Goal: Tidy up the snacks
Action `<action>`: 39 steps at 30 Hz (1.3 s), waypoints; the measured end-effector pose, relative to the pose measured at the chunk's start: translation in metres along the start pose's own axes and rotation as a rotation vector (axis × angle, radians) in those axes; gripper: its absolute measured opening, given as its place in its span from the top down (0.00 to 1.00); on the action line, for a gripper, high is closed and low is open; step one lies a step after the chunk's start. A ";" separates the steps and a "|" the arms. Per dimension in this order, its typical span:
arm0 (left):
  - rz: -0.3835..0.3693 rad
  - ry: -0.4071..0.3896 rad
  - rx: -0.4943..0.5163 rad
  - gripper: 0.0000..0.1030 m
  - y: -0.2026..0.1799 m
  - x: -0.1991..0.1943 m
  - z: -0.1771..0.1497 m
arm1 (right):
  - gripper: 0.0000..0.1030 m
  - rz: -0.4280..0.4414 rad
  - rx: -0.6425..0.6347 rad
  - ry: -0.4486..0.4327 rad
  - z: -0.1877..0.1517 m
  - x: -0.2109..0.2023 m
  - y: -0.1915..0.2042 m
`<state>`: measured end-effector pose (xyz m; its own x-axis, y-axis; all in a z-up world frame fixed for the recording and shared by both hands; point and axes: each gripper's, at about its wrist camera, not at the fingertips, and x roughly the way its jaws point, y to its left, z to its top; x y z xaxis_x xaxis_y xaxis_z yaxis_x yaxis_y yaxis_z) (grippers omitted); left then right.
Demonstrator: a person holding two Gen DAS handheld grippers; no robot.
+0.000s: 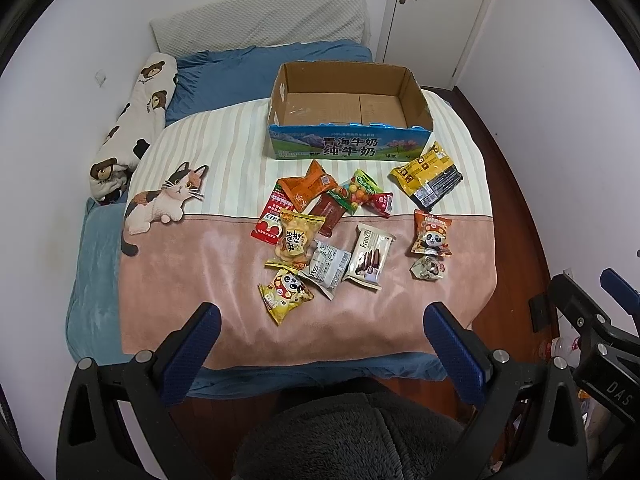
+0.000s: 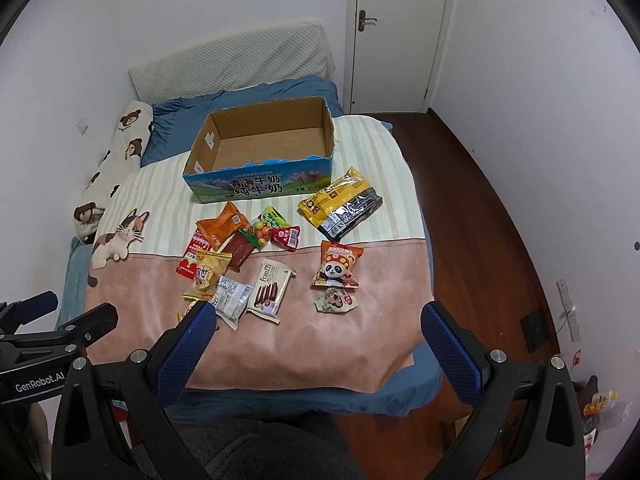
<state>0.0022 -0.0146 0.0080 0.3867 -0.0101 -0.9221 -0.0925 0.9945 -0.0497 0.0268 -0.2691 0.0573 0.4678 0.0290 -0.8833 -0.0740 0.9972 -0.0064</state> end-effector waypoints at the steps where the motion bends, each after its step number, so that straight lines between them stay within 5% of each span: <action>1: 0.000 0.000 0.000 0.00 0.000 0.000 0.000 | 0.00 0.000 -0.001 0.000 0.000 0.000 0.000; 8: -0.003 -0.018 -0.010 0.00 0.002 0.005 0.001 | 0.00 0.015 0.021 -0.003 -0.004 0.001 0.000; 15: 0.108 -0.074 -0.075 0.00 0.033 0.052 0.019 | 0.00 0.088 0.117 0.049 0.000 0.060 0.005; 21: 0.134 0.025 -0.097 0.00 0.067 0.131 0.042 | 0.00 0.169 0.208 0.183 0.003 0.163 0.018; 29: 0.120 0.235 0.032 0.02 0.058 0.265 0.063 | 0.02 0.190 0.261 0.363 -0.014 0.305 0.045; 39: 0.126 0.380 0.184 0.06 0.031 0.371 0.066 | 0.05 0.217 0.374 0.467 -0.021 0.381 0.049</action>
<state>0.2038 0.0190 -0.3101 0.0144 0.1085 -0.9940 0.0612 0.9921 0.1092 0.1832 -0.2102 -0.2891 0.0367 0.2845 -0.9580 0.2280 0.9310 0.2852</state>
